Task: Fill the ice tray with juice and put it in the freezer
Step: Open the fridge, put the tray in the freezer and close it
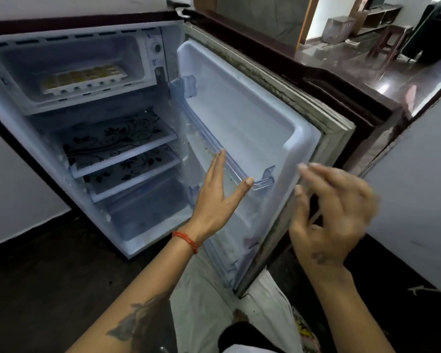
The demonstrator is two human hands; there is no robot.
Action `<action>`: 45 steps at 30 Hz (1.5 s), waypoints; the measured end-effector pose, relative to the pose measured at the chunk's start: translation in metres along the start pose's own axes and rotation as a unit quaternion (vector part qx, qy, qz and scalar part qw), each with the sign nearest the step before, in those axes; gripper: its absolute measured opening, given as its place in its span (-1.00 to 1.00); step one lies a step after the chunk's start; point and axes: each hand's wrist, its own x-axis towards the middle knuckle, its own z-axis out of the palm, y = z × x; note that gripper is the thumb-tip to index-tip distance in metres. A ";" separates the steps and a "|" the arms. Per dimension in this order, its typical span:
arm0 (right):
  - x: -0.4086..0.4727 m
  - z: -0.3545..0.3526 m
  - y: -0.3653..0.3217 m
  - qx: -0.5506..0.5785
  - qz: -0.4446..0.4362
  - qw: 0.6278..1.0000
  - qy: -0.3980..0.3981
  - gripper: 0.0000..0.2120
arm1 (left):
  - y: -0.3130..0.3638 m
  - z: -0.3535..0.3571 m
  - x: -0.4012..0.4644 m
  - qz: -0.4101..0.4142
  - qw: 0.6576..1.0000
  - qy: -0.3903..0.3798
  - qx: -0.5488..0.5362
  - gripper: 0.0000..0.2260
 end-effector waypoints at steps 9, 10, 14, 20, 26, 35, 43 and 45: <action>-0.041 0.042 -0.052 0.207 0.216 0.954 -0.031 -0.38 | -0.022 -0.060 -0.049 -0.025 0.985 0.167 -0.042 -0.58; -0.046 0.047 -0.062 0.229 0.218 0.948 -0.038 -0.36 | -0.024 -0.065 -0.054 -0.034 0.981 0.187 -0.049 -0.62; -0.065 0.059 -0.084 0.270 0.156 0.944 -0.111 -0.33 | -0.036 -0.080 -0.067 -0.066 0.967 0.240 -0.054 -0.46; -0.076 0.082 -0.098 0.341 -0.015 0.899 -0.274 -0.36 | -0.048 -0.090 -0.087 -0.094 0.927 0.343 -0.119 -0.62; -0.072 0.106 -0.125 0.394 -0.017 0.887 -0.239 -0.58 | -0.060 -0.117 -0.108 -0.115 0.917 0.374 -0.076 -0.69; -0.065 0.187 -0.169 0.421 0.082 0.807 -0.407 -0.38 | -0.109 -0.188 -0.086 -0.117 0.889 0.438 0.066 -0.41; -0.062 0.264 -0.238 0.393 0.089 0.811 -0.425 -0.51 | -0.153 -0.275 -0.045 -0.106 0.889 0.442 0.051 -0.47; -0.061 0.282 -0.254 0.386 0.096 0.811 -0.428 -0.50 | -0.164 -0.292 -0.035 -0.103 0.893 0.436 0.048 -0.48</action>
